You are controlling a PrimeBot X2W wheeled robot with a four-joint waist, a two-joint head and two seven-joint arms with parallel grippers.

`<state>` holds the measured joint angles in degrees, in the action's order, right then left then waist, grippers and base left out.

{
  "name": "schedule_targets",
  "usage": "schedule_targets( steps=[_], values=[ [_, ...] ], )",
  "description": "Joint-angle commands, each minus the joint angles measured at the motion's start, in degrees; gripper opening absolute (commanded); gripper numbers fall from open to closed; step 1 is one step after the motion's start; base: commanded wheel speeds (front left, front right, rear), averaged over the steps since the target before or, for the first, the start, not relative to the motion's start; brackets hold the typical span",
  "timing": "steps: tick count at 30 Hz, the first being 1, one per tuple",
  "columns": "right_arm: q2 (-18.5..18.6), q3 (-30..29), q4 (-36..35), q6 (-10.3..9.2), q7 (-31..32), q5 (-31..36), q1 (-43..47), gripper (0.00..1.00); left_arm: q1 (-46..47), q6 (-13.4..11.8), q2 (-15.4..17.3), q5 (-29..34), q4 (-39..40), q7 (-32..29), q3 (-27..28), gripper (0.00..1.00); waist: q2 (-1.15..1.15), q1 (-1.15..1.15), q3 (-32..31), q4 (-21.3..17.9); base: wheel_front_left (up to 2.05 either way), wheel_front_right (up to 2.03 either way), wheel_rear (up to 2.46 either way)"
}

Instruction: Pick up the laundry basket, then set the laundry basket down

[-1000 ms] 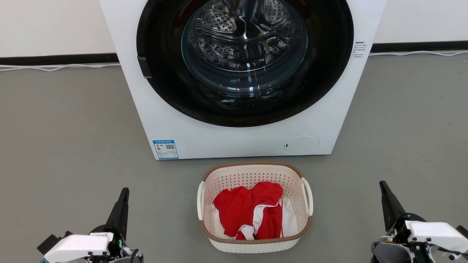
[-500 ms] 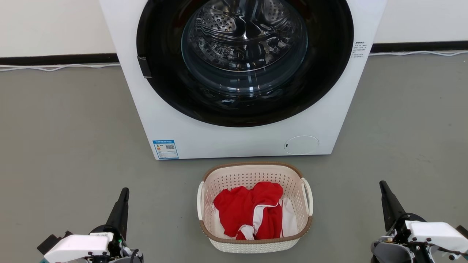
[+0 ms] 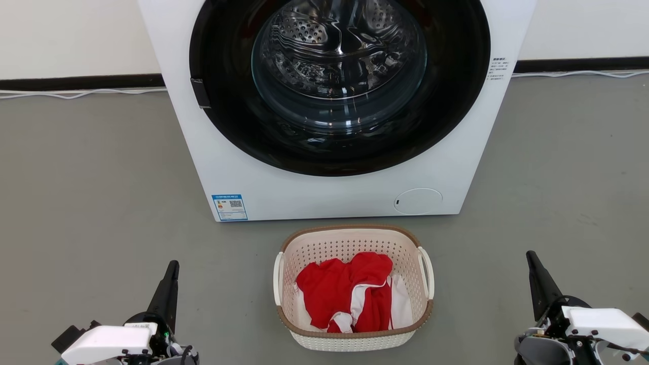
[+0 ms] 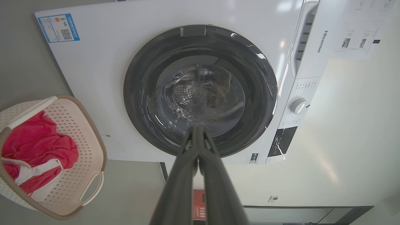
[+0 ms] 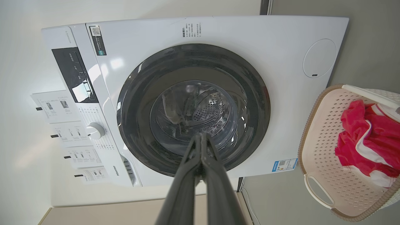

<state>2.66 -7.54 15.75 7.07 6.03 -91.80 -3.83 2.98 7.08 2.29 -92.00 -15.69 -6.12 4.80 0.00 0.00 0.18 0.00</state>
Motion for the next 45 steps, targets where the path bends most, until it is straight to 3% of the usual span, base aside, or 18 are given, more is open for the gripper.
schedule_targets(
  steps=[1, 17, 18, 26, 30, 45],
  values=[
    [0.21, 1.04, -1.73, 0.42, 0.44, -0.39, -2.35, 0.00, 3.20, 0.41, 0.59, -0.19, 1.66, -0.35, 1.70, 0.00, 0.00, 0.00, 0.00, 0.00, 0.00, 0.00, 0.00],
    [0.21, 1.04, -1.73, 0.42, 0.44, -0.39, -2.35, 0.00, 3.20, 0.41, 0.59, -0.19, 1.66, -0.35, 1.70, 0.00, 0.00, 0.00, 0.00, 0.00, 0.00, 0.00, 0.00],
    [0.00, 0.04, 0.20, 0.00, -0.01, 0.03, 0.13, 1.00, -0.09, -0.01, -0.02, 0.02, -0.22, 0.03, -0.01, 1.00, 0.00, 0.00, 0.00, 0.00, 0.00, 0.00, 0.00],
    [-0.09, 0.65, 0.50, -0.01, -1.07, 0.62, 1.49, 1.00, -1.07, 0.00, -0.34, 0.42, -1.52, 1.25, -1.00, 1.00, 0.00, 0.13, -0.11, 0.00, 0.00, 0.00, 0.00],
    [0.12, 1.05, -0.02, 0.01, -1.79, 1.36, 1.78, 1.00, -1.14, 0.02, -0.31, 0.89, -1.45, 1.93, -1.50, 1.00, 0.00, 0.02, -0.03, 0.00, 0.00, 0.00, 0.00],
    [0.97, 1.60, -1.30, 0.06, -4.17, 10.01, 1.89, 1.00, -0.74, -0.62, -0.20, 7.10, -1.47, 4.28, -2.69, 1.00, 0.00, 0.00, -0.02, -0.02, 0.00, 0.00, 0.00]
  ],
)
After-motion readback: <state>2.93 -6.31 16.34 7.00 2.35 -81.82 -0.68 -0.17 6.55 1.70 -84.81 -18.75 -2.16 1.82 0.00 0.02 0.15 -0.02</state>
